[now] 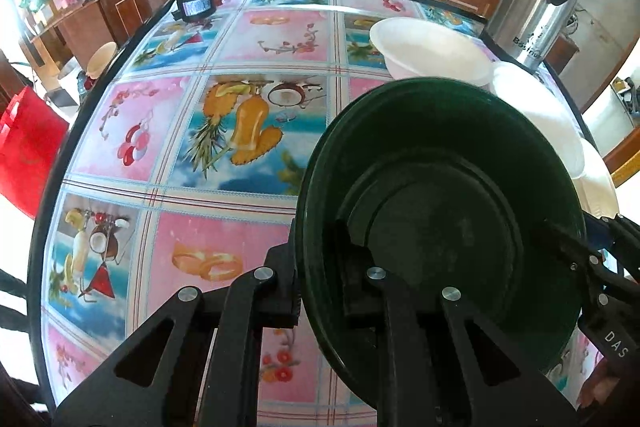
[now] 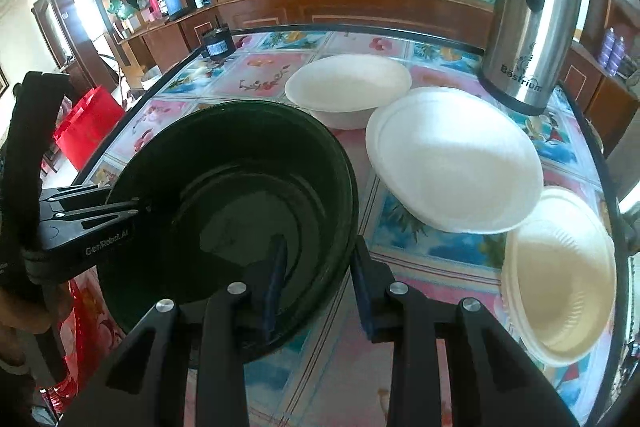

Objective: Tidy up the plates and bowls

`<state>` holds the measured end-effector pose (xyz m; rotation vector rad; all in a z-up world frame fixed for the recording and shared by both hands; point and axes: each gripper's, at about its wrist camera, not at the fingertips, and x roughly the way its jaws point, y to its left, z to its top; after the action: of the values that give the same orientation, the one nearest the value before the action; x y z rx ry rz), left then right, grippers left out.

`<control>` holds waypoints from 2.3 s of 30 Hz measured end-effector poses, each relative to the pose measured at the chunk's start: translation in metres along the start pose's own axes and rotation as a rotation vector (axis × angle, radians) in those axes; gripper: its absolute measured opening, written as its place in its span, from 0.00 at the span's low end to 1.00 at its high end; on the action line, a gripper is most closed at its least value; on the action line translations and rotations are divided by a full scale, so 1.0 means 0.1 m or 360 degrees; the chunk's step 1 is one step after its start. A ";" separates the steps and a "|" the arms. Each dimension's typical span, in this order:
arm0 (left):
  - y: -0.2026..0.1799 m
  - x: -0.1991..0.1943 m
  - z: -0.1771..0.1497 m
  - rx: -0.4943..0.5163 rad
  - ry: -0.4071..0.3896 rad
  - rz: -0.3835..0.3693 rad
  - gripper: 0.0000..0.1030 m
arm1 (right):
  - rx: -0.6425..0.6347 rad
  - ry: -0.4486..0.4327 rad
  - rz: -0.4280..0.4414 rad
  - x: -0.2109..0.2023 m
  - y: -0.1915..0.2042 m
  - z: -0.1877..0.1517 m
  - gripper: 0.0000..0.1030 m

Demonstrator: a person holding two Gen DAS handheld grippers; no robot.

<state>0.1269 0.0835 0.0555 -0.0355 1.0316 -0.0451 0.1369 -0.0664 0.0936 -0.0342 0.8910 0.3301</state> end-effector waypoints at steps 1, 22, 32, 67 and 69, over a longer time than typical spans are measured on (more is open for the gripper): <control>-0.01 -0.02 -0.01 0.0001 -0.0007 0.0000 0.13 | -0.0001 -0.0003 -0.0007 -0.02 0.00 -0.01 0.31; -0.09 -0.44 -0.44 0.0013 -0.0066 -0.0026 0.13 | -0.0008 -0.0055 -0.0048 -0.40 0.13 -0.33 0.34; 0.09 -0.80 -0.80 -0.0029 -0.0106 -0.0030 0.13 | -0.0055 -0.0083 -0.0011 -0.62 0.38 -0.53 0.34; 1.62 -1.28 -2.15 -0.0448 -0.0144 0.0162 0.13 | -0.0565 0.0048 0.0226 -0.34 2.11 -0.98 0.39; 1.61 -1.26 -2.17 -0.0439 -0.0149 0.0177 0.13 | -0.0565 0.0063 0.0224 -0.34 2.12 -1.00 0.39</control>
<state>-0.1206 0.2493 0.0438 -0.2289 0.9389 0.1985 -0.0214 0.1095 0.0788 -0.3077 0.8672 0.6184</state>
